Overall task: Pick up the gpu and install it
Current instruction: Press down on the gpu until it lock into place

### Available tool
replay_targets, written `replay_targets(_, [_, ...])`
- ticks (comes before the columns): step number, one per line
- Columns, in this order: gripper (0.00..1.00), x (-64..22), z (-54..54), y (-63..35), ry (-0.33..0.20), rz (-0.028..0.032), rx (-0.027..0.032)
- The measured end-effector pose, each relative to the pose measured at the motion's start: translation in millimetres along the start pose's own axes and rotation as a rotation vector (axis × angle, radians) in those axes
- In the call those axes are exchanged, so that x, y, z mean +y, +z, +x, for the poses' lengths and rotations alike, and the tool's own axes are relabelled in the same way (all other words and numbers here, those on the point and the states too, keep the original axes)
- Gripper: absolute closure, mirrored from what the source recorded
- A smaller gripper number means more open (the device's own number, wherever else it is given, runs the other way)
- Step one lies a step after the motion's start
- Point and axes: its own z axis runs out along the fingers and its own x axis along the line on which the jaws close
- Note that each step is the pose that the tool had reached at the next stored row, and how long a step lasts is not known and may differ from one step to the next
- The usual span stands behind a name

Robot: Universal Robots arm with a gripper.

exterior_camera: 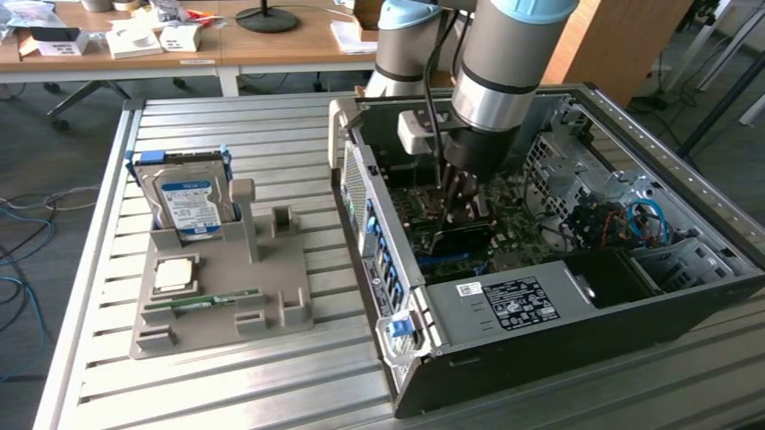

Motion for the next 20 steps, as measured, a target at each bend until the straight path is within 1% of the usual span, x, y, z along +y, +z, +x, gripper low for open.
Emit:
replay_targets(7, [0.89, 0.0, 0.1, 3.7, 0.0, -0.0001, -0.002])
replay_targets(11, [0.89, 0.0, 0.2, 4.0, 0.0, -0.0003, -0.002])
replay_targets(12, [0.89, 0.0, 0.1, 5.3, 0.0, -0.0003, -0.003])
replay_targets(20, [0.89, 0.0, 0.1, 6.1, 0.0, -0.0003, -0.0031])
